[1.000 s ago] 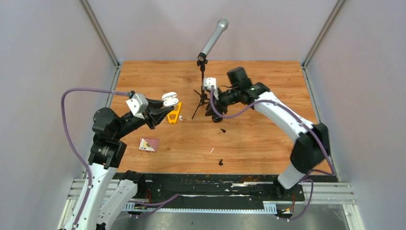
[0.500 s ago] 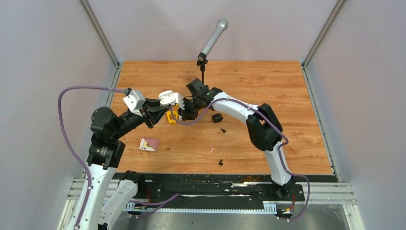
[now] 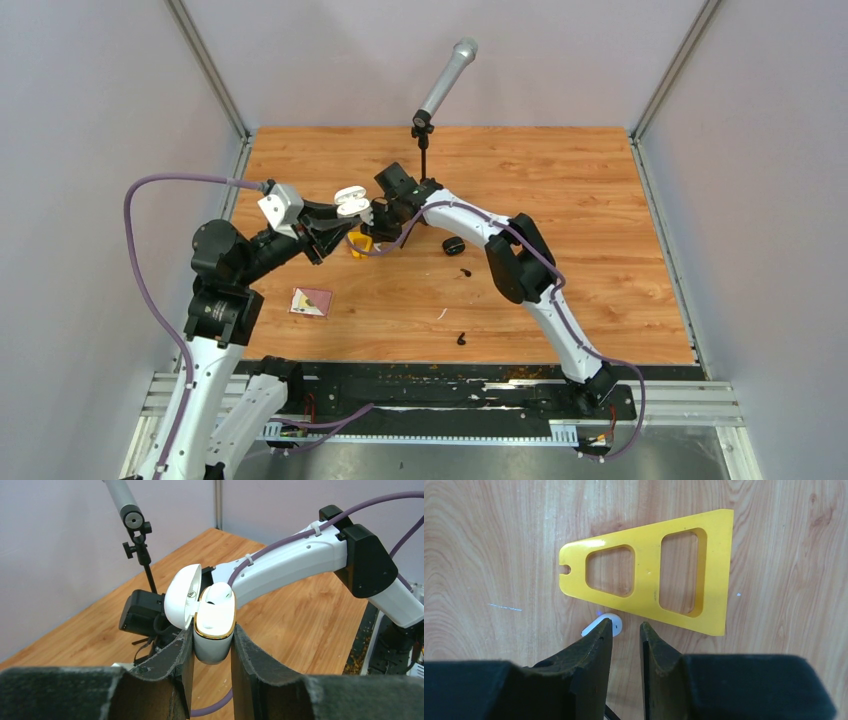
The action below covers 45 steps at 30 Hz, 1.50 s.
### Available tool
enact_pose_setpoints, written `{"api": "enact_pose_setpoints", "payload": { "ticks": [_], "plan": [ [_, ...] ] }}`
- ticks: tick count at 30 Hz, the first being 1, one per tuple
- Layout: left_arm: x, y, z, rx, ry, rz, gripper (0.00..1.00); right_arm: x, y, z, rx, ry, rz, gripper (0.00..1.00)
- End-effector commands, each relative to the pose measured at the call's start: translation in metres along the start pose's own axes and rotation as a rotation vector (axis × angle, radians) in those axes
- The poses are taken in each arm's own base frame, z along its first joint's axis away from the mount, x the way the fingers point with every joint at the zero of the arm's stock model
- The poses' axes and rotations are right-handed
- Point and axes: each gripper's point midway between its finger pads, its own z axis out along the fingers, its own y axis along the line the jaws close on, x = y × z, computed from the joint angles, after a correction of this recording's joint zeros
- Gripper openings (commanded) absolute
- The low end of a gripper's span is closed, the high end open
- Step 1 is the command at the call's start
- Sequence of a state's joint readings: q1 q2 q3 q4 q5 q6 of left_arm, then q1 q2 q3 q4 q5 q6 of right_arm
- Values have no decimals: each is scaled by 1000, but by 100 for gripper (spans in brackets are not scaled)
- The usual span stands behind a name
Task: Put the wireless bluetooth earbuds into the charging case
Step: Pick up the left earbud from the center of the board.
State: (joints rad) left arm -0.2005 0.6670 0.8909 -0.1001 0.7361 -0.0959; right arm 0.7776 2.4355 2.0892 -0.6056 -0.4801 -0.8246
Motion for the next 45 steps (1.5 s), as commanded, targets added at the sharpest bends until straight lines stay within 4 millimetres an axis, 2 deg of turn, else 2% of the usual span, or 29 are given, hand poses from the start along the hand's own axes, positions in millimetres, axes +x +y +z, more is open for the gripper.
{"api": "enact_pose_setpoints", "payload": {
  "ticks": [1, 7, 12, 20, 25, 30, 35, 45],
  "plan": [
    [-11, -1, 0, 8, -45, 24, 0, -5, 4, 0, -45, -7, -39, 27],
    [-9, 0, 1, 7, -46, 17, 0, 7, 28, 3, -152, 7, -24, 28],
    [-9, 1, 3, 8, -49, 11, 0, 12, 20, 6, -133, 19, 14, 27],
    [-7, 1, 3, 8, -43, 8, 0, 11, 19, 0, -129, 11, 24, 28],
    [-7, 2, 4, 8, -42, 6, 0, 7, 19, 5, -136, -15, 53, 33],
    [-5, 2, 4, 7, -39, 2, 0, 8, 19, 13, -145, -29, 61, 33],
    [-2, 4, 5, 6, -31, -9, 0, 10, 29, 18, -199, -40, 56, 34],
    [-1, 5, 7, 3, -27, -12, 0, 13, 31, 24, -208, -41, 81, 38]
  ]
}}
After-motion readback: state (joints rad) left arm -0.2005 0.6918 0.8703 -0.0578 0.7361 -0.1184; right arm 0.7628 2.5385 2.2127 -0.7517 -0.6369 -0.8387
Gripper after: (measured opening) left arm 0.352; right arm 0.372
